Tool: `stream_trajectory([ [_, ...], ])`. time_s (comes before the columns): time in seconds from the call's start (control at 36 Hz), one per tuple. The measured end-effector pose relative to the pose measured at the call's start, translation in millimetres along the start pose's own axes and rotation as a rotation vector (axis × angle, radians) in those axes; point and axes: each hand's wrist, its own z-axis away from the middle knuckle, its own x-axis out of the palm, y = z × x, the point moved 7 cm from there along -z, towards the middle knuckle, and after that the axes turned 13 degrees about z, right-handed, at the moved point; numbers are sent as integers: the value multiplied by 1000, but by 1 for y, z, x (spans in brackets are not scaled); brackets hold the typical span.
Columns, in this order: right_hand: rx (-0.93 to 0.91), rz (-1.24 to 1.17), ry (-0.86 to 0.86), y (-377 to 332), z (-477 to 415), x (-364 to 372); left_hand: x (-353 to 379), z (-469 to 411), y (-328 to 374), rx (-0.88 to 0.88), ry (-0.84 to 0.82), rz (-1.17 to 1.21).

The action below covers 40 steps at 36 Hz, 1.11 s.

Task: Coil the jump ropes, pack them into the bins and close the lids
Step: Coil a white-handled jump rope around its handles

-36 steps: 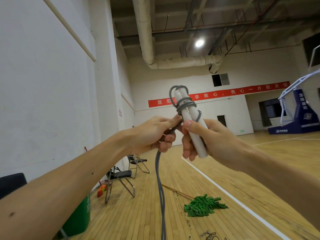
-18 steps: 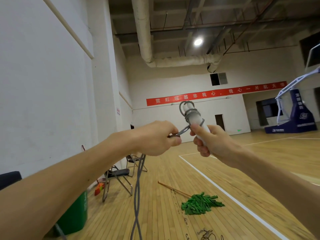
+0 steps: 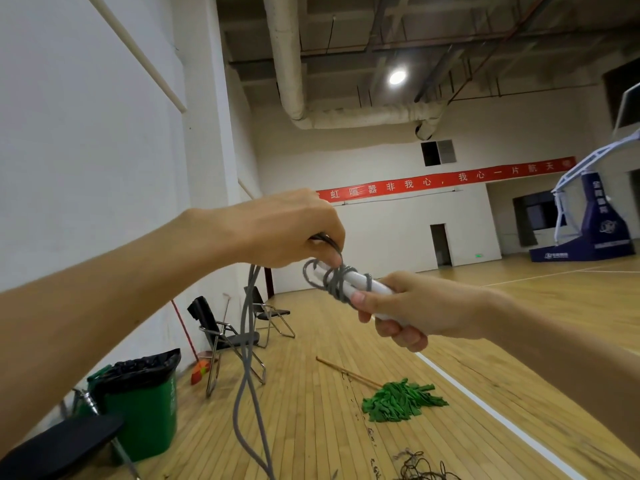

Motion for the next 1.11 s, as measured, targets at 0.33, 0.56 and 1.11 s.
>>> stream_trajectory([
  [0.33, -25, 120, -126, -21, 22, 10, 3, 1, -10, -92, -62, 499],
  [0.56, -58, 162, -165, -27, 29, 18, 18, -1, -10, -117, -127, 740],
  [1.11, -309, -124, -206, -53, 36, 7, 67, 11, -35, -163, -32, 1378],
])
